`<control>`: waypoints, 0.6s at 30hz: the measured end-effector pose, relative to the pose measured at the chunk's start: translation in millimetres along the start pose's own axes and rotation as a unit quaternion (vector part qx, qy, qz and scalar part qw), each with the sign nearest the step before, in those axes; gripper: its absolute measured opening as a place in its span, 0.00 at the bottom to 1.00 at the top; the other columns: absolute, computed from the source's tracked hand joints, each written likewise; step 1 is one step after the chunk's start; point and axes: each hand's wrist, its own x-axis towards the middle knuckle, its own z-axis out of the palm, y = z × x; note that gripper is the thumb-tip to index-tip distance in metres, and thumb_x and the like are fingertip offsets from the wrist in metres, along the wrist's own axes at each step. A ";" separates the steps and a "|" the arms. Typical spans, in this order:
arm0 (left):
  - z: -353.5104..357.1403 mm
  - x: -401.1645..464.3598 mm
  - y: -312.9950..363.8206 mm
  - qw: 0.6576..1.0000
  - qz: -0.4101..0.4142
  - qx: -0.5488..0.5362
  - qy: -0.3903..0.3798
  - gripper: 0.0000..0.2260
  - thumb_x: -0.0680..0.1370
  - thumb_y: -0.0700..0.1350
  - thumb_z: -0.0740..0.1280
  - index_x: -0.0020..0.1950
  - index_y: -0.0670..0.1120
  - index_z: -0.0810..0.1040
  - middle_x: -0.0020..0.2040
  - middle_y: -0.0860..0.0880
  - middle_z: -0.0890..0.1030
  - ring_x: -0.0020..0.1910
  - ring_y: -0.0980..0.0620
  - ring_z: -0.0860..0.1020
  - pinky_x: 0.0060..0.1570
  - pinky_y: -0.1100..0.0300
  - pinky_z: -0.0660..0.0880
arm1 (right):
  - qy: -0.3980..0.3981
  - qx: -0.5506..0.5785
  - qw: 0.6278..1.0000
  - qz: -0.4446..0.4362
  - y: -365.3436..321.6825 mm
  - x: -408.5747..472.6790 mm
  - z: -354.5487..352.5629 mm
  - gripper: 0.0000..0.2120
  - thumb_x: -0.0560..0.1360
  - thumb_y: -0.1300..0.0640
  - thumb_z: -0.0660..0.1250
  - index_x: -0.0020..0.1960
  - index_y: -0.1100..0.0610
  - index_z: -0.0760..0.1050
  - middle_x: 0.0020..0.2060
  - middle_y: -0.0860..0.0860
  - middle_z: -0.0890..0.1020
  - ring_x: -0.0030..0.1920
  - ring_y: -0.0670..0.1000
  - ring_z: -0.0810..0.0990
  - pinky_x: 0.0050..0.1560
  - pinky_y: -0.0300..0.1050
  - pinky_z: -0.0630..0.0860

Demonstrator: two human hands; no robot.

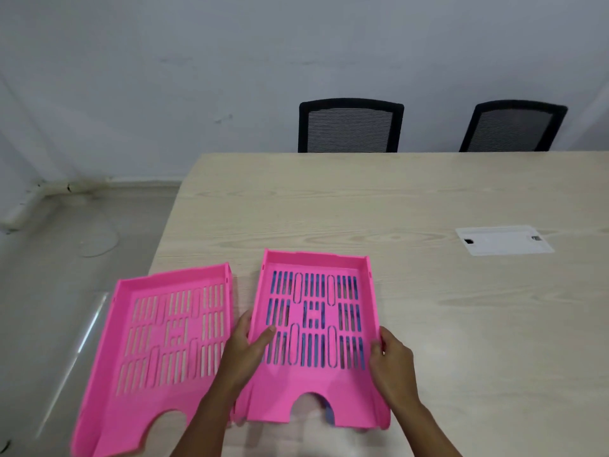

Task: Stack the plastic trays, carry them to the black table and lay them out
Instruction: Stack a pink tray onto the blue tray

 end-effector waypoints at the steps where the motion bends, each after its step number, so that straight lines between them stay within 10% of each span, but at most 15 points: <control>1: 3.3 -0.2 1.2 1.000 0.000 0.008 -0.002 0.33 0.78 0.54 0.68 0.80 0.52 0.60 0.80 0.47 0.63 0.77 0.44 0.63 0.73 0.41 0.63 | 0.005 -0.001 1.000 0.005 1.4 2.0 -1.6 0.10 0.79 0.66 0.58 0.42 0.63 0.74 0.32 0.56 0.80 0.30 0.51 0.76 0.27 0.36 0.71; 12: 23.6 0.4 6.7 0.998 -0.015 0.044 -0.044 0.37 0.75 0.58 0.70 0.80 0.53 0.57 0.78 0.50 0.67 0.76 0.46 0.66 0.73 0.42 0.65 | 0.001 -0.007 1.000 0.009 4.6 24.1 -23.5 0.11 0.80 0.69 0.56 0.49 0.58 0.76 0.35 0.50 0.80 0.36 0.55 0.79 0.32 0.30 0.71; 14: 22.5 1.6 8.2 0.998 -0.016 0.036 -0.051 0.37 0.73 0.60 0.70 0.78 0.54 0.60 0.75 0.52 0.71 0.75 0.47 0.69 0.72 0.41 0.68 | 0.014 0.011 1.000 0.007 -2.5 26.7 -26.0 0.16 0.79 0.69 0.57 0.60 0.60 0.79 0.45 0.51 0.83 0.49 0.58 0.83 0.48 0.39 0.79; 18: 14.5 -0.4 10.6 0.999 0.008 0.023 -0.035 0.31 0.79 0.47 0.69 0.79 0.48 0.60 0.75 0.53 0.67 0.77 0.48 0.64 0.75 0.48 0.63 | 0.071 0.027 0.997 -0.011 -23.7 21.6 -23.3 0.23 0.79 0.67 0.60 0.74 0.64 0.69 0.72 0.60 0.73 0.76 0.58 0.66 0.77 0.54 0.62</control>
